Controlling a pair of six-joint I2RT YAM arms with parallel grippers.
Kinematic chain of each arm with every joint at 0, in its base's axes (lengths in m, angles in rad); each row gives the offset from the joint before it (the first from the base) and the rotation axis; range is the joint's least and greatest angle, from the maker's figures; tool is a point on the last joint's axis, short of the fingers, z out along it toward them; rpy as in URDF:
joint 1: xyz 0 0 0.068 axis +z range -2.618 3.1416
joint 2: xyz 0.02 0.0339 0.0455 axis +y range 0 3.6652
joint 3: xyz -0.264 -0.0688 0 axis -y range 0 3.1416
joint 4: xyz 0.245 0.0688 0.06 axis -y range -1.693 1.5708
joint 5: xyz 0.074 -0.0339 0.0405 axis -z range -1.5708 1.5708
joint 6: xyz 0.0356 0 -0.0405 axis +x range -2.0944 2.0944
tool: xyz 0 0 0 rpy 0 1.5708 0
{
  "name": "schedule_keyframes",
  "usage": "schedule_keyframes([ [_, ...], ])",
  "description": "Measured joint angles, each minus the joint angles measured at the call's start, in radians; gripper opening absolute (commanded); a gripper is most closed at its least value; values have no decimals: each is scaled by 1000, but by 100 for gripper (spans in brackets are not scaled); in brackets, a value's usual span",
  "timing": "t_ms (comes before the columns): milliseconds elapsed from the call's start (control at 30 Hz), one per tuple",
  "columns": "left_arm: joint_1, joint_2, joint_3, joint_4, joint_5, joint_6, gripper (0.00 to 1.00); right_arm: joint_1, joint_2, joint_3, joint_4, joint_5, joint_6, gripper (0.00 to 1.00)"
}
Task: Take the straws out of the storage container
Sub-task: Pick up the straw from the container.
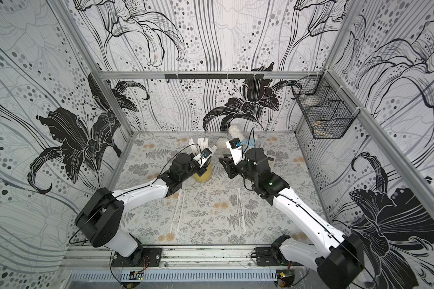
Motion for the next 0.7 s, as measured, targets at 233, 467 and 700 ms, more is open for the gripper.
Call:
schedule_keyframes([
  [233,1,-6,-1,-2,3,-1,12,0,0,0,1,0,0,33],
  [467,1,-6,-1,-4,3,-5,24,0,0,0,0,0,0,33],
  [700,1,-6,-8,-5,2,-7,13,0,0,0,1,0,0,33],
])
